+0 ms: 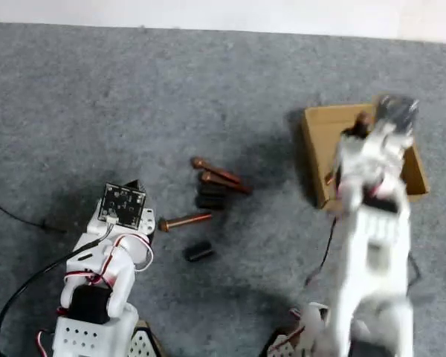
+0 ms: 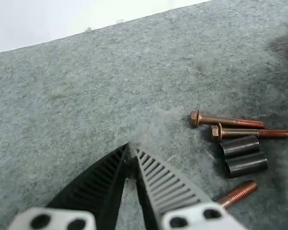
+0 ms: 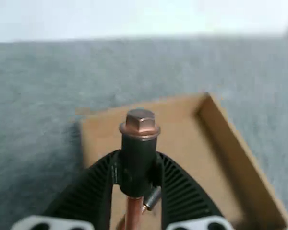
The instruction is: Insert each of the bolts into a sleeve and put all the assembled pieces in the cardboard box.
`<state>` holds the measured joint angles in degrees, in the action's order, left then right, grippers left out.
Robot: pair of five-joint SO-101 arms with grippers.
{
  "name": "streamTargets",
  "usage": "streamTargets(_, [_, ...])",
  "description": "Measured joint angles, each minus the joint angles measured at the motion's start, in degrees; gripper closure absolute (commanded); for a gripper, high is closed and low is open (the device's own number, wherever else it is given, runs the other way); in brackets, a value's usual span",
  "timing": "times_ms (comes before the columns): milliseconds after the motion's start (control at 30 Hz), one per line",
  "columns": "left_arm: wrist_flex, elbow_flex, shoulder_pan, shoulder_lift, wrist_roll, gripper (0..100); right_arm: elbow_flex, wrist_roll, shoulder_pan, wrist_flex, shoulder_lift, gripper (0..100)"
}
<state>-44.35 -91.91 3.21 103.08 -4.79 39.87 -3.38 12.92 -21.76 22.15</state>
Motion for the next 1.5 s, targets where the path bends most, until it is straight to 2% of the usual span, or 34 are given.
streamTargets(133, [0.0,0.0,0.0,0.0,0.0,99,-19.6,6.07,4.31,-11.69,-20.48,99.3])
streamTargets(267, [0.0,0.0,0.0,0.0,0.0,99,-34.46,9.58,8.35,-20.4,-33.23,99.3])
streamTargets(433, [0.0,0.0,0.0,0.0,0.0,99,-42.9,10.02,10.11,-24.79,-40.97,99.0])
streamTargets(500, [0.0,0.0,0.0,0.0,0.0,99,-43.96,10.02,9.93,-25.41,-42.29,94.8])
streamTargets(633, [0.0,0.0,0.0,0.0,0.0,99,-44.57,6.33,9.85,-27.34,-43.78,77.6])
streamTargets(733, [0.0,0.0,0.0,0.0,0.0,99,-44.75,3.25,9.76,-27.96,-43.87,71.1])
streamTargets(900, [0.0,0.0,0.0,0.0,-0.09,99,-45.01,2.2,9.32,-28.66,-43.87,71.2])
streamTargets(1000, [0.0,0.0,0.0,0.0,-0.09,99,-45.63,2.2,9.05,-33.05,-43.6,71.2])
streamTargets(1200, [0.18,-0.35,0.0,0.0,-0.18,99,-44.22,2.2,3.34,-41.49,-34.02,71.2])
streamTargets(1367, [2.64,-2.29,0.0,0.0,-0.18,99,-31.74,4.13,-2.55,-41.23,-22.77,71.2])
streamTargets(1500, [2.99,-2.29,0.0,0.0,-0.18,99,-15.74,4.84,-8.35,-34.02,-12.31,71.2])
